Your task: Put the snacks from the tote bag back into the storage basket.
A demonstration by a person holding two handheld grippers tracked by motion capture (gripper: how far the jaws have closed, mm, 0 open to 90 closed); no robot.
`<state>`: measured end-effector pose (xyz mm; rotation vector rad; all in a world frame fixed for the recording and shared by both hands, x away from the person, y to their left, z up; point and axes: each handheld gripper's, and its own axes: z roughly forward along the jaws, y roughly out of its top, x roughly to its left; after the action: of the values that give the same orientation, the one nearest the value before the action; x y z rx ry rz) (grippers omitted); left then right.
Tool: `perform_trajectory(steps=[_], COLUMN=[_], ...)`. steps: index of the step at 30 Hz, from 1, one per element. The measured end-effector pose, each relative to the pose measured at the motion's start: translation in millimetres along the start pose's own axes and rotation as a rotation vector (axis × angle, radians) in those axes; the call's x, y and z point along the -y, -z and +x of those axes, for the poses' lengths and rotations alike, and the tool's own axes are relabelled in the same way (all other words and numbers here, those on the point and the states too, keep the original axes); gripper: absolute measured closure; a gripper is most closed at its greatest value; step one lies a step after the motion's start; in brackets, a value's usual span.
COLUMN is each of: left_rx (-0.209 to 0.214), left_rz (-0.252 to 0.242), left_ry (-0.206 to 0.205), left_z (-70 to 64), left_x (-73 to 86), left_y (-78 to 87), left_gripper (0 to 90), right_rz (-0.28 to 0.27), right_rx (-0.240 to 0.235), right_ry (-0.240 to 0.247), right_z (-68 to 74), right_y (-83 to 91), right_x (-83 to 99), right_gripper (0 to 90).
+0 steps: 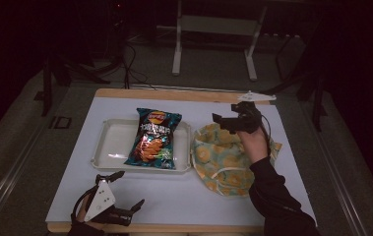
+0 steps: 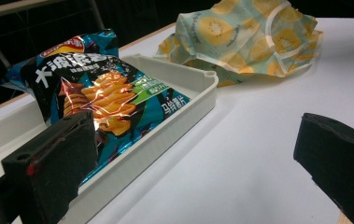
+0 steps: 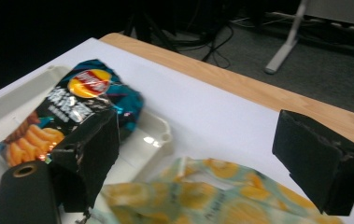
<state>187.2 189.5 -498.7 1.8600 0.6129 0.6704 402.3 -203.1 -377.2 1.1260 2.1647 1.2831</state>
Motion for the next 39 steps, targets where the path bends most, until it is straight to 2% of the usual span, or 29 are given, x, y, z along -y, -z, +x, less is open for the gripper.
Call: perform_trajectory(steps=[7, 11, 14, 22, 24, 29, 33, 39], left_rx=[-0.002, 0.001, 0.001, 0.002, 0.001, 0.002, 0.001, 0.001], left_rz=[0.002, 0.005, 0.006, 0.006, 0.009, 0.010, 0.012, 0.013], left_ry=[0.001, -0.004, -0.005, -0.005, -0.003, -0.004, -0.004, -0.005], left_z=[0.2, -0.2, 0.0, -0.2, -0.3, -1.0, -0.7, -1.0], left_x=[0.0, 0.0, 0.0, 0.1, 0.1, 0.1, 0.3, 0.3], left_y=[-0.3, -0.5, -0.6, -0.7, -1.1, -1.2, -1.4, -1.3], left_gripper=[0.1, 0.1, 0.1, 0.1, 0.1, 0.1, 0.1, 0.1], right_rz=[0.000, -0.002, 0.000, -0.014, -0.031, -0.042, -0.053, -0.096], right_rx=[0.055, 0.070, 0.101, 0.141, 0.159, 0.208, 0.231, 0.290], right_ry=[-0.016, -0.017, 0.000, -0.006, -0.027, -0.031, -0.063, -0.097], right_z=[-21.7, -26.9, -33.2, -46.2, -53.0, -61.9, -70.6, -80.0], right_y=[16.9, 22.5, 31.7, 49.0, 57.8, 68.8, 78.0, 94.8], right_x=[9.5, 14.3, 23.7, 42.3, 51.5, 65.3, 79.2, 100.0], right_gripper=[14.8, 14.8, 14.8, 14.8, 14.8, 14.8, 14.9, 14.9])
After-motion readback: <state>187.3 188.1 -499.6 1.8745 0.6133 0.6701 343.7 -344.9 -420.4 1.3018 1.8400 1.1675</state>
